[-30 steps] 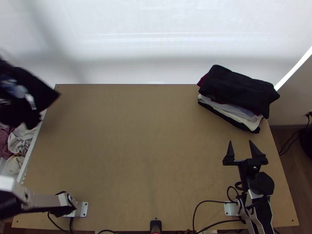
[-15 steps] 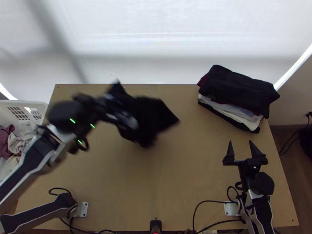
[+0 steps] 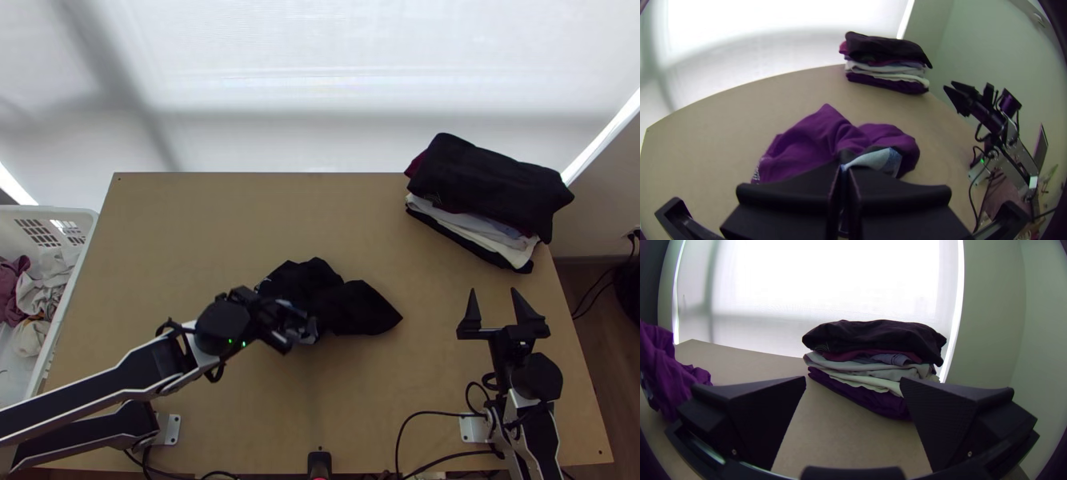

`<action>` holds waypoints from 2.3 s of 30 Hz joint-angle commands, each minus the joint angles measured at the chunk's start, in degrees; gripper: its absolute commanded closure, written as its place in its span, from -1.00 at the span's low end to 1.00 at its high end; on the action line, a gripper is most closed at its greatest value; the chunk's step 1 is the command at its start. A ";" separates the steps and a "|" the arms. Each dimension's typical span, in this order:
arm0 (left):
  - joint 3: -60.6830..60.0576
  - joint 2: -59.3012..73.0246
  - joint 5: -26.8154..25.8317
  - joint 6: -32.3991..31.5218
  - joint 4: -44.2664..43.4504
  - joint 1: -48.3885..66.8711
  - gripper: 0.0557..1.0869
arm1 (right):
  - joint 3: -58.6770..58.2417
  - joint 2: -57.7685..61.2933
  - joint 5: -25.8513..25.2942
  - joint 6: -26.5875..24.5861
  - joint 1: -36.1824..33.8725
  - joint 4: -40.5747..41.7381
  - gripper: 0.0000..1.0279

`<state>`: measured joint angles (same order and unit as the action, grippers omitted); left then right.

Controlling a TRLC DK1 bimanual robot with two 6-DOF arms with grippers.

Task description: Fold the t-shirt

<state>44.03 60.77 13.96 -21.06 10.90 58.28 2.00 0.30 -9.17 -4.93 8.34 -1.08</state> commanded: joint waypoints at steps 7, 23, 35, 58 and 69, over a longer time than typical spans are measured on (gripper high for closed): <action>-6.59 -1.01 -12.99 -4.08 7.21 5.53 0.93 | -0.59 -0.38 -0.06 -0.78 -0.25 0.91 -0.93; -1.76 -5.14 -17.03 0.05 16.70 4.91 -0.89 | -0.59 -0.38 -0.06 -0.78 -0.25 0.91 -0.93; 8.09 -7.07 -18.97 7.00 18.90 -22.33 -0.88 | -0.68 -0.38 -0.06 -0.78 -0.25 0.91 -0.93; 7.82 6.20 -21.25 -0.91 29.09 -27.43 -0.87 | -0.59 -0.38 0.03 -0.26 0.10 0.91 -0.93; 20.74 22.72 -21.34 -0.65 25.75 -28.66 -0.87 | -0.59 -0.38 0.12 0.45 1.07 0.91 -0.93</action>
<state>61.43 80.55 -6.87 -20.62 37.43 30.09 2.00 0.30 -9.15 -4.89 8.99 -0.99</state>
